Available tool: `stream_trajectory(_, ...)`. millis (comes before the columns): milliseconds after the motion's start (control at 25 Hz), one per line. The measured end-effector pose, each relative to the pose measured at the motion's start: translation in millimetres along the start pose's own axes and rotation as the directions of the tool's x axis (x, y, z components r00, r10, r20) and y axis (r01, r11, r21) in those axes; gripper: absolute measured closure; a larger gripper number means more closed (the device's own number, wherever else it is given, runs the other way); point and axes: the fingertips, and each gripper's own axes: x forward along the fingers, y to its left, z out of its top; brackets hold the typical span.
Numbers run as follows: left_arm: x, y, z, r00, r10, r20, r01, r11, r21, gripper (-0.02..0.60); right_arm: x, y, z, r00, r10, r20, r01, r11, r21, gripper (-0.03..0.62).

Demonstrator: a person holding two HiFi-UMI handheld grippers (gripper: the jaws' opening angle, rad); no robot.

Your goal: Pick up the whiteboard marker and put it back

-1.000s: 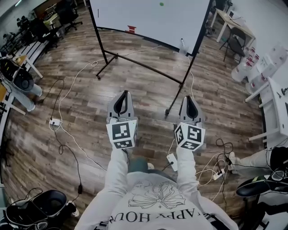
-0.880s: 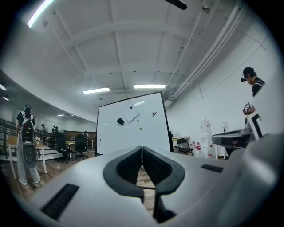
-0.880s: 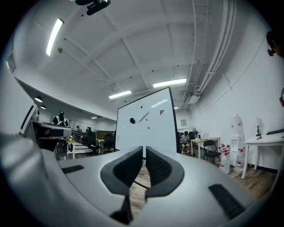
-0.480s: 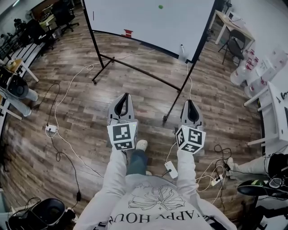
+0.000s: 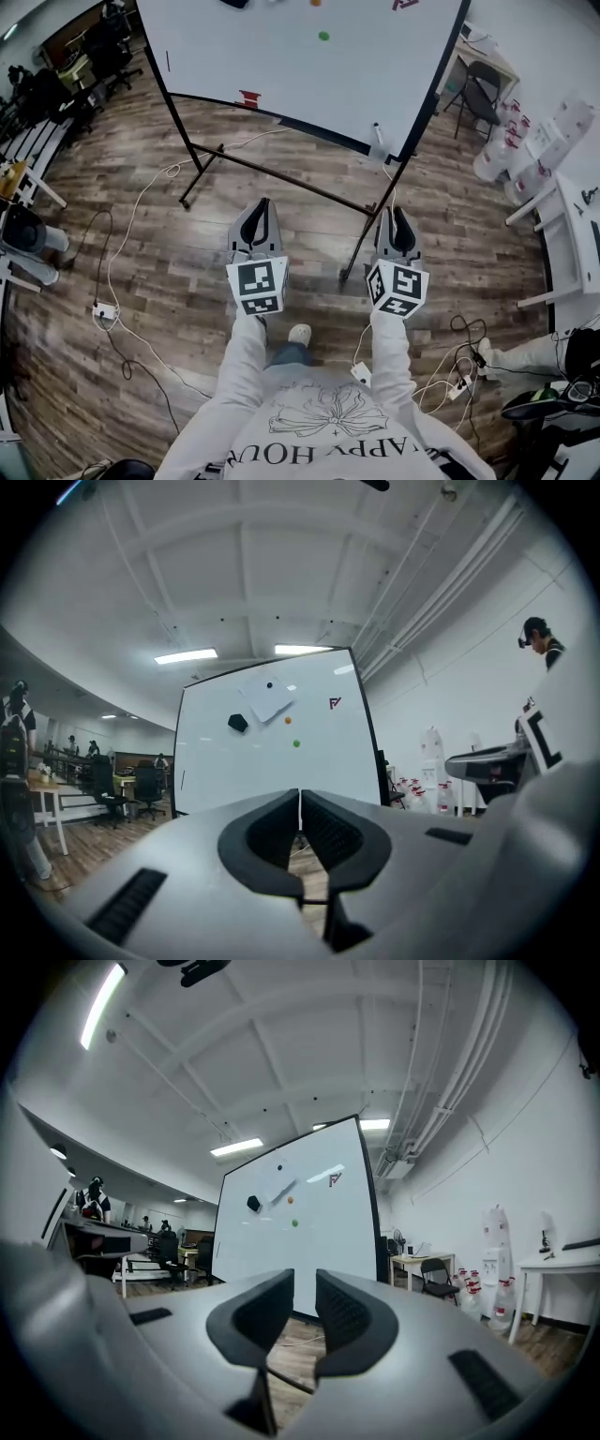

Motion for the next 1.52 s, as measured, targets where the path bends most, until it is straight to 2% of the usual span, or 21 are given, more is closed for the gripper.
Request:
stream_trajectory(400, 112, 20, -9, 0.998, -0.063, -0.012, 0.063, 0.998, -0.011, 0.572, 102, -9, -9, 0.999, -0.04, -0.03, 0.04, 0.999, -0.018, 0.502)
stream_trajectory(760, 196, 12, -25, 0.994, -0.098, -0.046, 0.097, 0.995, -0.022, 0.572, 180, -38, -26, 0.996, -0.045, -0.072, 0.043, 0.999, -0.033, 0.491)
stream_trajectory(1200, 311, 3, -40, 0.992, -0.089, -0.088, 0.089, 0.996, 0.001, 0.572, 299, -84, -56, 0.991, -0.021, -0.131, 0.015, 0.999, -0.043, 0.489)
stream_trajectory(1520, 375, -4, -51, 0.988, -0.088, -0.125, 0.089, 0.996, 0.003, 0.572, 363, -107, -93, 0.972, -0.024, -0.234, 0.011, 0.998, -0.057, 0.488)
